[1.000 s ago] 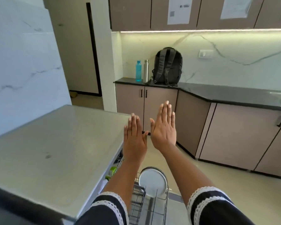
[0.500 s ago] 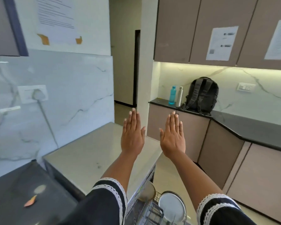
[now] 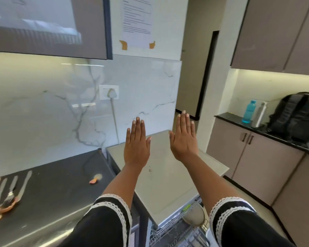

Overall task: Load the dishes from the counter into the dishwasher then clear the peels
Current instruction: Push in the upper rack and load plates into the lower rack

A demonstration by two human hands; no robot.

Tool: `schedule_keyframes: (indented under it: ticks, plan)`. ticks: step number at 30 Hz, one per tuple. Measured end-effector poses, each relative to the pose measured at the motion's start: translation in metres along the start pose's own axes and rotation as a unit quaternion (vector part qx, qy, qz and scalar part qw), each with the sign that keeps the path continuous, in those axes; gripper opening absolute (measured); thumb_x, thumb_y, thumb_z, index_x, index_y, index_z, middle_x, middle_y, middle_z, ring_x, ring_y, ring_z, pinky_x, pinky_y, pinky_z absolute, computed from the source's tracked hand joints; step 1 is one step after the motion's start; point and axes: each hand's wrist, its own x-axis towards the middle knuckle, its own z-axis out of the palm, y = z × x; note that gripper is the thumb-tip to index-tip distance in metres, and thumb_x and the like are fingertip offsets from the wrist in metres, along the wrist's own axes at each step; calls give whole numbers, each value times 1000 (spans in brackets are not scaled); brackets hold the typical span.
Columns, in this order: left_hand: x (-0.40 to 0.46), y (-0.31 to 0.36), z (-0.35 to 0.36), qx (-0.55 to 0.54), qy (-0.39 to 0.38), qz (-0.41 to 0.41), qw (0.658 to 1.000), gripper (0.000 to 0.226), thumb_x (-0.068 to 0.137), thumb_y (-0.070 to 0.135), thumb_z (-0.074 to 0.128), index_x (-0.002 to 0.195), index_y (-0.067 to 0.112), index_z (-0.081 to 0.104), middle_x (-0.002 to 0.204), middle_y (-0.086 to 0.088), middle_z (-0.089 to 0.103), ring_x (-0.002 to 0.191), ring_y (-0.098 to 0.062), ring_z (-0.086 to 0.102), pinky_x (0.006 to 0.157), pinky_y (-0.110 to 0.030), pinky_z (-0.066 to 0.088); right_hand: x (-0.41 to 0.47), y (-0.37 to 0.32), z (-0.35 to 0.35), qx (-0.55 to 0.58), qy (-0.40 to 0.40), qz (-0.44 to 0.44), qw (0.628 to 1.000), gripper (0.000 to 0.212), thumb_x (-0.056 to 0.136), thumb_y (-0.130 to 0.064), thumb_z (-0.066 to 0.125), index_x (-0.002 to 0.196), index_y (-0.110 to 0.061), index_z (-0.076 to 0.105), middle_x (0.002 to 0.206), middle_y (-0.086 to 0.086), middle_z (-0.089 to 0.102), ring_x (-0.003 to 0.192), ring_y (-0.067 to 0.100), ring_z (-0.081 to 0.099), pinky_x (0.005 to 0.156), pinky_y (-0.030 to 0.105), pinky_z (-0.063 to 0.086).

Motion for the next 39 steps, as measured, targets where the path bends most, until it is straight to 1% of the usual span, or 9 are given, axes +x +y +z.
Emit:
schedule_keyframes:
  ticks: [3,7,10,13,19,25,33,35,39]
  plan:
    - [-13,-46,-10,38,4,-37,999,64,102,39,20,153,3,10,161,-13,3,149,-25,1,120,-42,11,7,-45,13,27,-12,-39,999,70,97,-48,-6,152,-6,-10,160,9,-19,147,21,-20,121,38,-10]
    - [-25,-115,-34,93,-3,-62,994,65,101,42,13,153,2,10,161,-15,5,149,-27,5,120,-43,13,12,-114,25,80,-35,-99,991,68,100,-47,1,152,-6,-14,159,9,-23,146,21,-23,121,38,-11]
    - [-30,-163,-57,106,4,-96,990,66,101,42,15,152,1,12,160,-16,10,148,-28,11,120,-41,8,14,-164,30,108,-37,-146,983,72,95,-51,-5,152,-7,-12,159,9,-22,147,21,-21,121,38,-9]
    - [-36,-212,-78,118,5,-119,986,66,100,42,15,152,1,10,161,-15,6,149,-27,7,120,-38,0,17,-216,34,129,-46,-174,975,74,93,-52,-6,152,-7,-10,159,8,-20,147,20,-21,121,38,-8]
    - [-57,-312,-123,150,16,-153,977,68,100,45,17,152,1,12,161,-13,5,149,-26,6,121,-38,0,15,-330,31,181,-49,-226,956,75,93,-53,-3,153,-7,-8,160,8,-18,147,20,-20,121,37,-8]
    - [-87,-396,-170,192,23,-194,962,69,100,49,7,153,5,2,162,-11,-2,149,-26,1,120,-36,-6,-2,-432,40,215,-51,-281,934,74,96,-54,5,153,-7,-4,162,8,-12,149,21,-14,121,37,-6]
    - [-159,-487,-241,256,34,-269,928,69,100,46,14,153,3,7,161,-14,3,149,-25,1,120,-38,-3,-43,-551,43,248,-86,-361,895,83,86,-61,-8,151,-10,-16,159,9,-23,146,22,-24,118,34,-16]
    - [-179,-504,-254,268,25,-296,917,68,100,46,15,152,3,10,161,-14,6,149,-26,4,120,-39,0,-54,-579,42,253,-97,-381,884,81,89,-62,-5,151,-10,-17,159,8,-23,146,21,-24,117,34,-17]
    - [-219,-541,-279,294,14,-336,895,67,101,45,16,152,1,17,160,-15,11,148,-28,9,119,-42,6,-76,-629,43,262,-119,-419,861,75,101,-54,16,152,-10,-16,159,9,-23,145,22,-25,117,34,-18]
